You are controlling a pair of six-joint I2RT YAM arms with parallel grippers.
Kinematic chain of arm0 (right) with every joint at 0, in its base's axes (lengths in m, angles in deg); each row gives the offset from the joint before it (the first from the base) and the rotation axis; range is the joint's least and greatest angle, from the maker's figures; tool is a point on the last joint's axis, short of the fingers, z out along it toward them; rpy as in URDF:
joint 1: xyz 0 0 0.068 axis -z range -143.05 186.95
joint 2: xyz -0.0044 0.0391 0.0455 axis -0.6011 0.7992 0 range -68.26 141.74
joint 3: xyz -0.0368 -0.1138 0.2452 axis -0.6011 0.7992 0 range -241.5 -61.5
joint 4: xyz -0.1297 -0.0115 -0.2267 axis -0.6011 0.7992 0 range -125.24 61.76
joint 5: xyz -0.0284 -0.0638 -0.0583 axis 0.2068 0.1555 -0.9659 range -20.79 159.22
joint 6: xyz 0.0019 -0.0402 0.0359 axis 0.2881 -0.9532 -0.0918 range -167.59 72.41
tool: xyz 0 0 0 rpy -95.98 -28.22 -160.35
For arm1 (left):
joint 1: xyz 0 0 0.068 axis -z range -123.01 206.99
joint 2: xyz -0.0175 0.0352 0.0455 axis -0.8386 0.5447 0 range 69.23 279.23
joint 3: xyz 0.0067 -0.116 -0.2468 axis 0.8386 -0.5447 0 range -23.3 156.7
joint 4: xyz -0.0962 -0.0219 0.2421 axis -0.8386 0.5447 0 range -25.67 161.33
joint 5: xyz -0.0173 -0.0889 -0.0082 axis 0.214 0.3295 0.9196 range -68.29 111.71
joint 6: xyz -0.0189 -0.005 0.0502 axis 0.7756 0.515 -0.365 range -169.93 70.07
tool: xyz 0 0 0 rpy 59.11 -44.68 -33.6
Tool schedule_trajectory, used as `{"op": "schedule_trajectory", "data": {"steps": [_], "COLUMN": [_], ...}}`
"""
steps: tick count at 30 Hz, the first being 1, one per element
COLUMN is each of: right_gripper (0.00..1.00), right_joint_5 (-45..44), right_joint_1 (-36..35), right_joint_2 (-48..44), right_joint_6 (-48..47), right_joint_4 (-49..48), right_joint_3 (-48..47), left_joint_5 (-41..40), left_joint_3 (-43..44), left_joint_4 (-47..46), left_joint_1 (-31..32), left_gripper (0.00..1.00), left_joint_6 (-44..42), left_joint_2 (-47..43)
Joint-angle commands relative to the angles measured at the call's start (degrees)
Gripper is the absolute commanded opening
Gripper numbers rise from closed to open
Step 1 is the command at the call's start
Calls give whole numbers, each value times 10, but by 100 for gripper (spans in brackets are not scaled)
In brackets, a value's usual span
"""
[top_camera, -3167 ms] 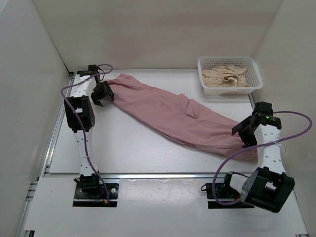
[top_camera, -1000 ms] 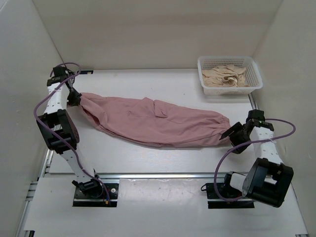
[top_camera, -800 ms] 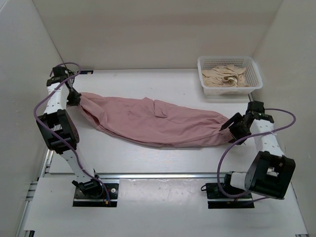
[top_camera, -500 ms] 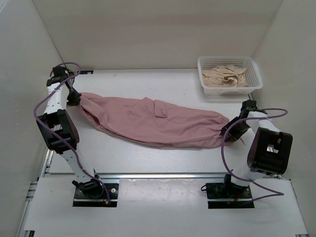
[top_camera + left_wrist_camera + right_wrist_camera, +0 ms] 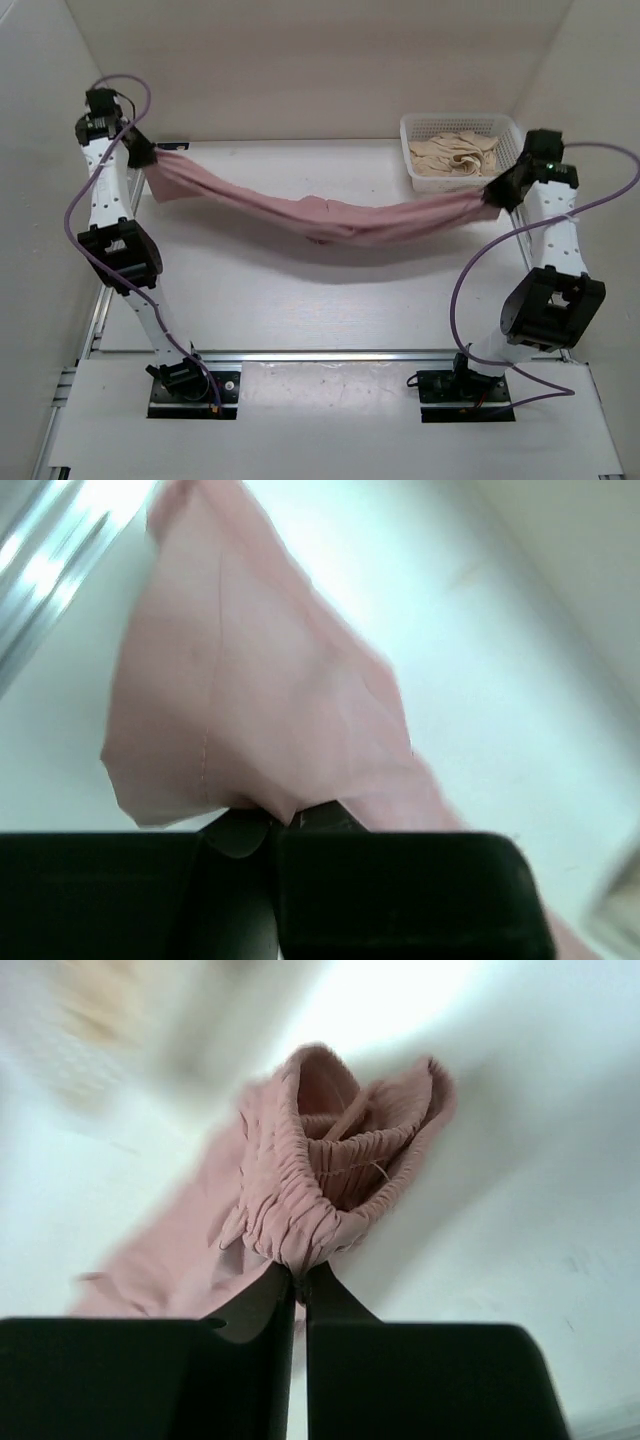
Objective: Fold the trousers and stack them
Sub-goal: Fold the trousers
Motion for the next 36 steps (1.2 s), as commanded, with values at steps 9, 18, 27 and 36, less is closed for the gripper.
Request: {"op": "schedule_trajectory", "data": {"steps": [9,18,27,36], "right_gripper": [0,13,71,66], "right_joint_5": [-78,-135,-89,-46], "right_joint_1": [31,82,83,25], "right_joint_2": [-74,-232,-242,-215], "right_joint_6": [4,52,8,-34], "right_joint_4": [35,24,19,7], "right_joint_3": [-82,239,207,151], "left_joint_5": [105,20,14,64], "left_joint_3": [175,-199,-204,-133], "left_joint_4": [16,-24,-13,7], "left_joint_1": [-34,-47,-57,-37], "left_gripper": [10,69,95,87], "left_joint_6": [18,7,1,-54], "left_joint_2": [-32,-66,-97,3]}}
